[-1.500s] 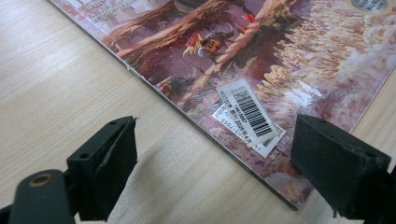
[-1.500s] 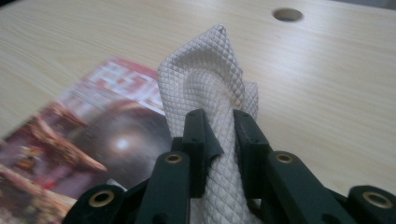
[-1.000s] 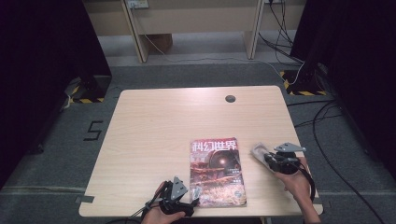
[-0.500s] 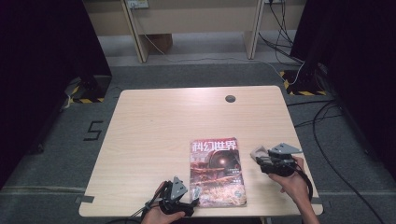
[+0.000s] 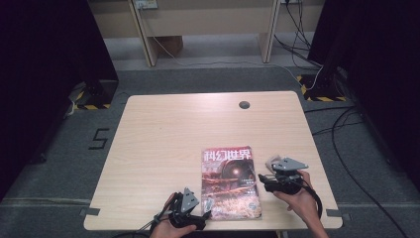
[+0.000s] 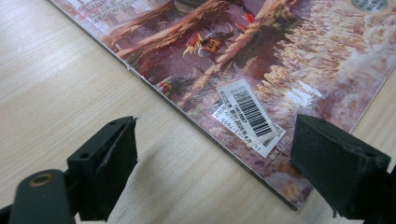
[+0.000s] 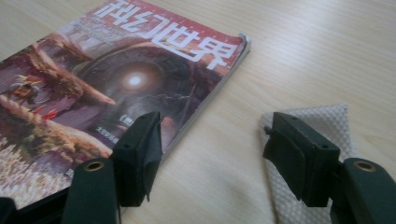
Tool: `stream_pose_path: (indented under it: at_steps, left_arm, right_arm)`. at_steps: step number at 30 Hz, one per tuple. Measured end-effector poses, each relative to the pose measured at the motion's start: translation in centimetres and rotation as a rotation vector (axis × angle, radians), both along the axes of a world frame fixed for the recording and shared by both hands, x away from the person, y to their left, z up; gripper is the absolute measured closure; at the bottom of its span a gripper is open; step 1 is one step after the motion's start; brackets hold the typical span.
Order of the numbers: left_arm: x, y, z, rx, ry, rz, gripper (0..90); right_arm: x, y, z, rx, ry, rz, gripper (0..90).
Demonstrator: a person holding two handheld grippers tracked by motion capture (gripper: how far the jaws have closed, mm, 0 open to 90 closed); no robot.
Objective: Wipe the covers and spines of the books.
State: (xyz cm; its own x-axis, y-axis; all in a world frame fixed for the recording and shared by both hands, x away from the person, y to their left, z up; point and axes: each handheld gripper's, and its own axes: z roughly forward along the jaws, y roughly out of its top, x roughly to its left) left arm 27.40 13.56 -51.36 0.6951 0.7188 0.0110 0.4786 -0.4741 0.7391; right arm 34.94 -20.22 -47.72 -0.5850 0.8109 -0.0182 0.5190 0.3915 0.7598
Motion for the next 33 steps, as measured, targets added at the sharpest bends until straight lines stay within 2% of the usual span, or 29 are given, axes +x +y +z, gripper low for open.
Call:
stream_pose_path:
  at_steps: [3,7,9,13,17,21,25,27,30,33]
  left_arm:
    - [-0.1,0.0,0.0,0.004,-0.009,0.000,13.8]
    - [0.0,0.0,0.0,0.000,-0.001,0.002,13.7]
    - [-0.1,-0.1,0.0,0.006,-0.009,-0.003,13.8]
    - [0.0,0.0,0.0,0.001,-0.001,0.001,13.7]
    - [0.0,0.0,0.0,-0.003,0.001,-0.001,13.7]
    - [0.0,0.0,0.0,0.005,-0.003,-0.004,13.8]
    - [0.0,0.0,0.1,-0.003,0.007,-0.002,15.4]
    - [-0.2,-0.1,0.3,0.001,0.015,-0.007,16.4]
    - [-0.6,-0.2,0.3,-0.016,0.031,-0.018,16.1]
    - [-1.2,-0.6,0.5,-0.016,0.028,-0.037,15.8]
  right_arm:
    - [-0.2,0.3,-0.1,0.011,0.001,0.006,33.0]
    - [-0.6,0.9,-0.4,0.028,0.021,0.026,32.7]
    - [-0.8,1.2,-0.6,0.026,0.028,0.031,32.5]
    - [-1.2,2.1,-1.1,0.010,0.046,0.066,32.5]
    - [-1.3,2.5,-1.5,0.000,0.064,0.075,32.1]
    - [-1.5,2.8,-2.0,0.016,0.090,0.074,31.9]
    - [-1.8,3.3,-2.4,0.010,0.115,0.096,32.0]
    - [-1.8,3.6,-2.6,0.002,0.119,0.096,32.0]
    - [-2.0,3.8,-2.8,-0.005,0.132,0.106,31.9]
    - [-1.9,3.7,-2.9,0.008,0.135,0.102,31.5]
